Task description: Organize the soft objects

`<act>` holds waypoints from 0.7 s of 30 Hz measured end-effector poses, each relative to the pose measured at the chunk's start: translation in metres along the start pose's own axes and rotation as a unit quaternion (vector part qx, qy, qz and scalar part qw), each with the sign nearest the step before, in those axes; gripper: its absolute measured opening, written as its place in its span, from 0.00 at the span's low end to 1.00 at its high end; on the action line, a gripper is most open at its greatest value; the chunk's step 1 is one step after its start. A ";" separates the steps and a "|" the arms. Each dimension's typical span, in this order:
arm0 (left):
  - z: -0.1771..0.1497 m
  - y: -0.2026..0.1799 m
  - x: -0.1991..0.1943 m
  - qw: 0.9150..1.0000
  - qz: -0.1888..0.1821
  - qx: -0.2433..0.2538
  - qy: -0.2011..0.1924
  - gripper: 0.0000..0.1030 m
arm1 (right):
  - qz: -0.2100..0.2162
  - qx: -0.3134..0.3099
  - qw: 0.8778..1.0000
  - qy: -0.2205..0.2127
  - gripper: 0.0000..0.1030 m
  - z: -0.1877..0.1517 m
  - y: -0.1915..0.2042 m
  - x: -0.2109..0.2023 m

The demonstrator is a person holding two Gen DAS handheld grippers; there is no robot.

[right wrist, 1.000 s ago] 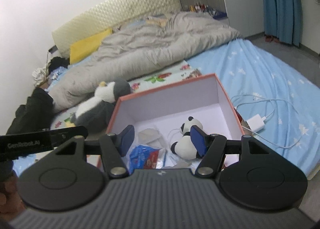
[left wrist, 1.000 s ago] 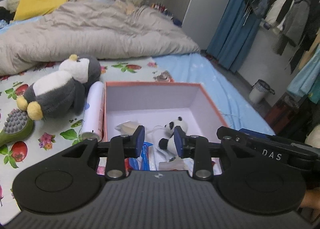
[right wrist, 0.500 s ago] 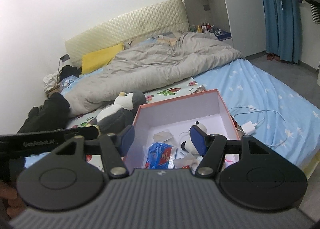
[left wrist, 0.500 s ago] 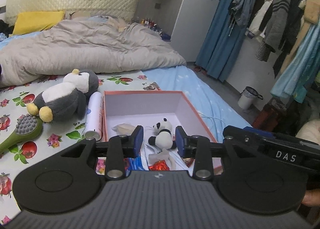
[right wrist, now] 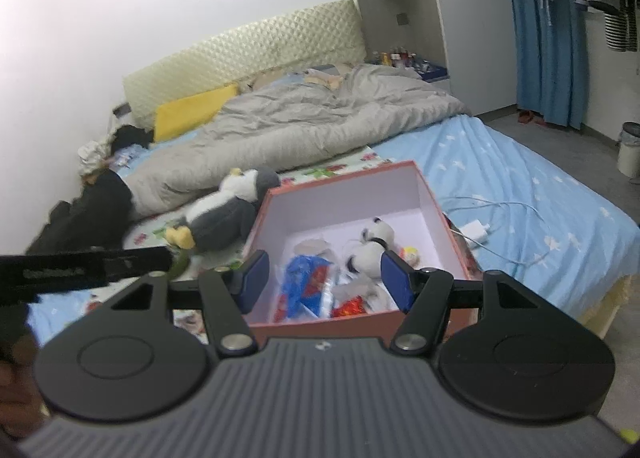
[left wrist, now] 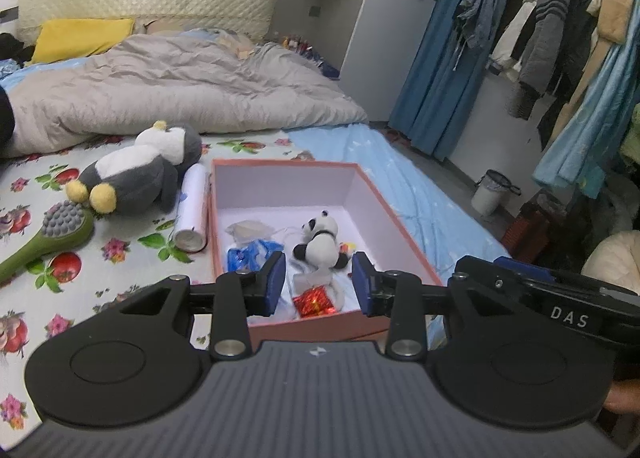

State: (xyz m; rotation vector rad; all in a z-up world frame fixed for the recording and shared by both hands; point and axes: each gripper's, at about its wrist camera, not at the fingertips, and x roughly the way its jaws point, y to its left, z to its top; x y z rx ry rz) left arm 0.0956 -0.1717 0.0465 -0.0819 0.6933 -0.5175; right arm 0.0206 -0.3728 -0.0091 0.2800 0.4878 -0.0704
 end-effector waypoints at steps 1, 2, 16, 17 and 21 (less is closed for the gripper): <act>-0.002 0.000 0.001 1.000 0.003 -0.001 0.003 0.42 | 0.000 0.001 1.000 0.002 0.63 -0.003 -0.001 0.002; -0.005 0.000 0.001 1.000 0.005 0.000 0.007 0.42 | 0.003 0.003 1.000 0.004 0.63 -0.006 -0.002 0.002; -0.029 0.004 0.010 1.000 0.015 0.006 0.010 0.43 | 0.009 0.003 1.000 0.014 0.63 -0.033 -0.007 0.005; -0.030 0.005 0.009 1.000 0.018 0.008 0.009 0.43 | 0.008 0.001 1.000 0.013 0.63 -0.033 -0.005 0.004; -0.030 0.008 0.006 1.000 0.017 0.008 0.007 0.45 | 0.005 -0.008 1.000 0.013 0.63 -0.034 -0.002 0.003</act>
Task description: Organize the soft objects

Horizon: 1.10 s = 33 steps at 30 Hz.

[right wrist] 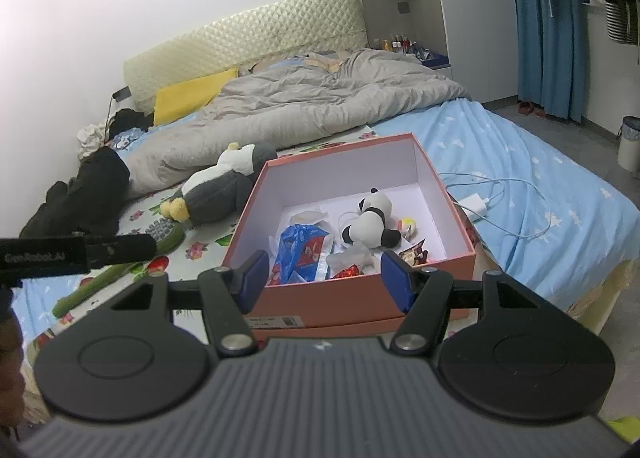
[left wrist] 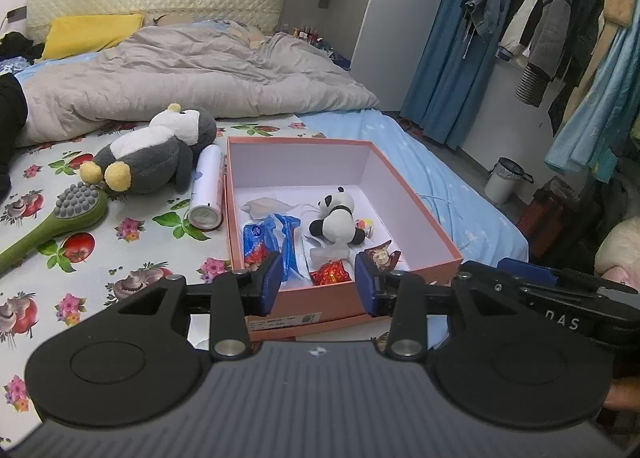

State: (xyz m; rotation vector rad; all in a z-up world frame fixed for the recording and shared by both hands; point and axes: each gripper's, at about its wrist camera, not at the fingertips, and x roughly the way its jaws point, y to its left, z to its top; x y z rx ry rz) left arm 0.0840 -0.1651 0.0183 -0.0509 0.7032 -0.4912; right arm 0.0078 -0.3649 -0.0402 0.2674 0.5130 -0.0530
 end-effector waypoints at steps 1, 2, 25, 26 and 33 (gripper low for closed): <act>0.000 0.000 -0.001 1.000 -0.001 0.002 -0.002 0.46 | 0.000 0.000 1.000 0.000 0.63 0.000 0.000 -0.001; -0.001 0.001 -0.002 1.000 -0.001 0.002 -0.003 0.47 | 0.000 -0.002 1.000 -0.002 0.63 0.000 0.001 -0.002; -0.002 0.001 -0.014 1.000 0.010 0.001 -0.004 0.91 | -0.016 -0.005 1.000 -0.007 0.95 0.005 -0.001 -0.008; -0.003 0.001 -0.014 1.000 0.012 0.001 -0.004 0.94 | -0.018 0.000 1.000 -0.009 1.00 0.005 -0.002 -0.008; -0.005 0.004 -0.011 1.000 0.019 -0.008 0.004 0.99 | -0.030 0.000 1.000 -0.002 1.00 0.003 -0.005 -0.008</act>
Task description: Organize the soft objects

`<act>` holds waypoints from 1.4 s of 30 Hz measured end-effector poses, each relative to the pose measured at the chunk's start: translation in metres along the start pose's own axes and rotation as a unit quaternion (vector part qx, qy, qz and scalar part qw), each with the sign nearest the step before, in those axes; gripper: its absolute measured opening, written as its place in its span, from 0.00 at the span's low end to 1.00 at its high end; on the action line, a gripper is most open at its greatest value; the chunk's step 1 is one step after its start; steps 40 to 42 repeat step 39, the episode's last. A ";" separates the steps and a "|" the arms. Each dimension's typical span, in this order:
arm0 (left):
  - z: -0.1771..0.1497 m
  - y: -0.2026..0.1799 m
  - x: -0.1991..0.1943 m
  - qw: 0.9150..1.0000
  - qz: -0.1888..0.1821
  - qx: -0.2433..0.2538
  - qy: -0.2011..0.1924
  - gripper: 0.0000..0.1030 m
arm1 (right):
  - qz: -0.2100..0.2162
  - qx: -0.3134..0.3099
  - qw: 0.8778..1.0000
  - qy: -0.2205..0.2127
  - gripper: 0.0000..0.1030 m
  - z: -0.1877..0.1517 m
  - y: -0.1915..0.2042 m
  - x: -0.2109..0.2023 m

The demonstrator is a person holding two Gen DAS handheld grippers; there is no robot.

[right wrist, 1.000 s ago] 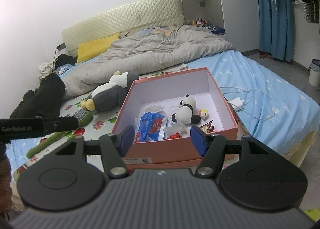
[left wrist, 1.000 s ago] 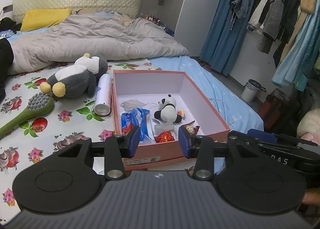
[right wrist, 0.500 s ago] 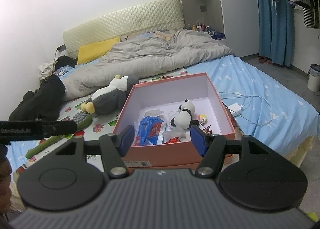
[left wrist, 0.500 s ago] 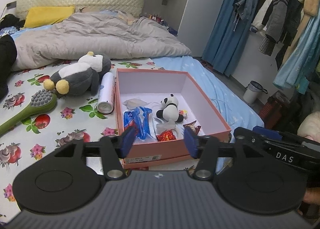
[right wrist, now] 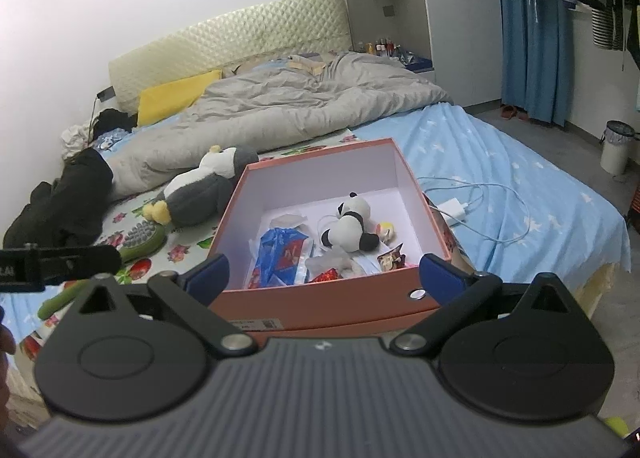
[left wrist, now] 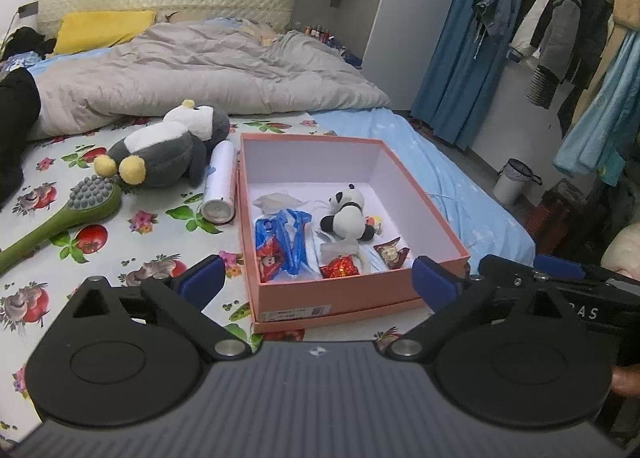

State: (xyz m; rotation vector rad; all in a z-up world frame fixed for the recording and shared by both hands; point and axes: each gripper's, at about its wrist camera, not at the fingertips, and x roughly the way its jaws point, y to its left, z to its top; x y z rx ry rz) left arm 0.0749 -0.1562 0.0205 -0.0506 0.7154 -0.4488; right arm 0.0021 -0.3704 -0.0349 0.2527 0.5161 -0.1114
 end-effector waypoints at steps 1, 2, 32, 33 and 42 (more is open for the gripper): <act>0.000 0.000 0.000 1.000 0.004 0.000 0.000 0.99 | 0.000 0.001 1.000 0.000 1.00 0.000 0.000 0.000; 0.000 0.001 0.000 1.000 0.005 -0.002 0.000 0.99 | 0.000 0.000 1.000 0.000 1.00 0.000 0.000 0.000; 0.004 0.010 -0.001 0.999 0.030 -0.021 0.001 0.99 | 0.006 -0.007 1.000 0.002 1.00 -0.001 0.003 0.001; 0.004 0.010 -0.001 0.999 0.029 -0.022 0.001 0.99 | 0.007 -0.007 1.000 0.001 1.00 -0.002 0.004 0.001; 0.004 0.011 -0.002 0.999 0.028 -0.022 0.001 0.99 | 0.007 -0.008 1.000 0.001 1.00 -0.002 0.003 0.001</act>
